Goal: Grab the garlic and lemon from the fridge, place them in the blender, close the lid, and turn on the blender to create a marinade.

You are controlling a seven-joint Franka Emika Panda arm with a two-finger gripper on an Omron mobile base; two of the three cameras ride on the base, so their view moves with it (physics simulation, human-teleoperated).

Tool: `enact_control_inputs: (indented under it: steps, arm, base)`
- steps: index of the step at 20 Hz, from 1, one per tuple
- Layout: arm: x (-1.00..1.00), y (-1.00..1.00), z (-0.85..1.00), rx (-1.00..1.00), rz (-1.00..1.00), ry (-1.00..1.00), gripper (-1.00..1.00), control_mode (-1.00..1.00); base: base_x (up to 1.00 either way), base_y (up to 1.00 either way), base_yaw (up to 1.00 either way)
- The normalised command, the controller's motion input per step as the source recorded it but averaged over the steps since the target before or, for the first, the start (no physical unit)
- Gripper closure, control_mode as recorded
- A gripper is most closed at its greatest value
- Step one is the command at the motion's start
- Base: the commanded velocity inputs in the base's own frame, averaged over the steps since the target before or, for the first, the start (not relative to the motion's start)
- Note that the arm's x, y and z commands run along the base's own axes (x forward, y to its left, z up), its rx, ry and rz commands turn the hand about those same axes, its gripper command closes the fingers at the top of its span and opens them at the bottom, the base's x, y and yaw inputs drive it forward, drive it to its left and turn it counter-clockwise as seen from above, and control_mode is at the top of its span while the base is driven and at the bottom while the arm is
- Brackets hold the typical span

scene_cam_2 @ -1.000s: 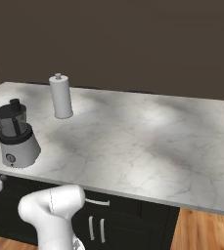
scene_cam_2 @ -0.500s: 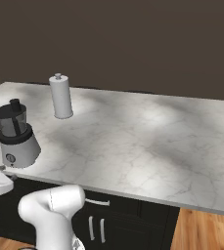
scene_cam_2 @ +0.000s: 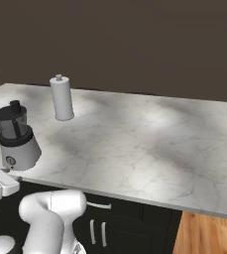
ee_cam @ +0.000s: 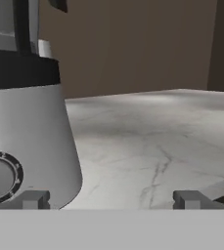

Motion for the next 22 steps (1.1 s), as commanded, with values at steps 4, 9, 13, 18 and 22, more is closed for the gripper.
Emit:
enact_control_inputs:
  steps: [4,9,13,18,22]
  arm:
    - [0.2,0.44,-0.34,0.0,0.0,0.0,-1.0,-1.0]
    - [0.34,0.28,-0.12,0.0,0.0,0.0,-1.0,-1.0]
    - [0.27,0.07,-0.14,0.0,0.0,0.0,-1.0,-1.0]
    - [0.16,0.0,-0.26,0.01,0.0,0.0,-1.0,-1.0]
    - [0.08,-0.01,-0.27,0.03,0.0,-0.02,-1.0,-1.0]
  base:
    - [0.0,0.0,0.0]
    - [0.0,0.0,0.0]
    - [0.0,0.0,0.0]
    - [0.0,0.0,0.0]
    - [0.0,0.0,0.0]
